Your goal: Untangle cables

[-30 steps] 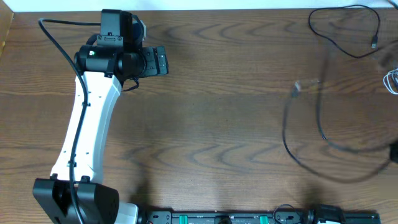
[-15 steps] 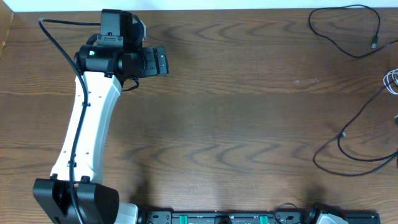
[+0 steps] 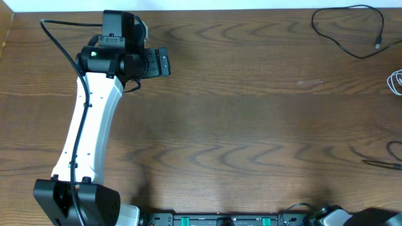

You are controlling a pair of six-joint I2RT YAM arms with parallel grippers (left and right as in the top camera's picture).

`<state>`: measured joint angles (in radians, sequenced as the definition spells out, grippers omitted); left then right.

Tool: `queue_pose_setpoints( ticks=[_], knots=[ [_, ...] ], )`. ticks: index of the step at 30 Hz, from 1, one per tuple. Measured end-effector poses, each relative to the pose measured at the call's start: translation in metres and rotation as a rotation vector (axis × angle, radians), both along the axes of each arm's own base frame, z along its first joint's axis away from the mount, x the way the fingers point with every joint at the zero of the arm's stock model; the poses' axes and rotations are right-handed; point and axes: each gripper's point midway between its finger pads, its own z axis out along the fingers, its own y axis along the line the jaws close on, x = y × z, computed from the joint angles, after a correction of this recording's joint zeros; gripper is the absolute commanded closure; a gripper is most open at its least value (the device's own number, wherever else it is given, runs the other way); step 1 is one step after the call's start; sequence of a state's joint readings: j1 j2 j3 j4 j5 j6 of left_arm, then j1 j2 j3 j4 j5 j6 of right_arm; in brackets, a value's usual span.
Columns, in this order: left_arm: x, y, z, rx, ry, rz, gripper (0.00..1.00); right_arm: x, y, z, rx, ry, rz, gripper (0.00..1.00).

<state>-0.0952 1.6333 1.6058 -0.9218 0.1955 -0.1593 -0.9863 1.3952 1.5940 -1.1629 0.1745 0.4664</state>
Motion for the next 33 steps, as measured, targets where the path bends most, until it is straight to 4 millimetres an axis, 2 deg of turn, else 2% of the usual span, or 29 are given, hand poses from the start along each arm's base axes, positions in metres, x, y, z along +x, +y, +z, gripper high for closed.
queue_pose_setpoints(
  ticks=[3, 6, 7, 8, 10, 11, 15, 22, 26, 29, 31, 33],
  knots=[
    [0.000, 0.000, -0.002, 0.000, 0.001, 0.000, 0.05, 0.008, -0.025, -0.026, 0.050, -0.003, -0.027, 0.99],
    [0.000, 0.000, -0.002, 0.000, 0.002, 0.000, 0.05, 0.020, -0.037, -0.056, 0.124, 0.010, -0.028, 0.85],
    [0.000, 0.000, -0.002, 0.000, 0.002, 0.000, 0.05, 0.023, -0.039, -0.066, 0.150, 0.014, -0.024, 0.73],
    [0.000, 0.000, -0.002, 0.000, 0.002, 0.000, 0.05, 0.026, -0.041, -0.075, 0.175, 0.018, -0.020, 0.48],
    [0.000, 0.000, -0.002, 0.000, 0.002, 0.000, 0.05, 0.032, -0.042, -0.092, 0.222, 0.023, -0.013, 0.07],
    [0.000, 0.000, -0.002, 0.000, 0.002, 0.000, 0.05, 0.033, -0.043, -0.097, 0.237, 0.026, -0.010, 0.01],
    [0.002, 0.000, -0.001, -0.001, -0.006, 0.000, 0.05, 0.040, -0.043, -0.105, 0.263, 0.008, 0.005, 0.01],
    [0.006, -0.001, 0.001, -0.003, -0.024, 0.000, 0.05, 0.055, -0.038, -0.101, 0.290, -0.069, 0.058, 0.01],
    [0.007, -0.001, 0.002, -0.003, -0.029, 0.000, 0.05, 0.064, -0.029, -0.093, 0.323, -0.108, 0.124, 0.01],
    [0.008, -0.001, 0.002, -0.004, -0.035, 0.000, 0.04, 0.078, -0.017, -0.078, 0.357, -0.169, 0.226, 0.01],
    [0.014, -0.001, 0.006, -0.004, -0.066, -0.003, 0.05, 0.091, -0.006, -0.061, 0.368, -0.224, 0.327, 0.01],
    [0.021, -0.002, 0.011, -0.007, -0.099, -0.003, 0.05, 0.104, 0.013, -0.040, 0.388, -0.267, 0.454, 0.01]
  ],
)
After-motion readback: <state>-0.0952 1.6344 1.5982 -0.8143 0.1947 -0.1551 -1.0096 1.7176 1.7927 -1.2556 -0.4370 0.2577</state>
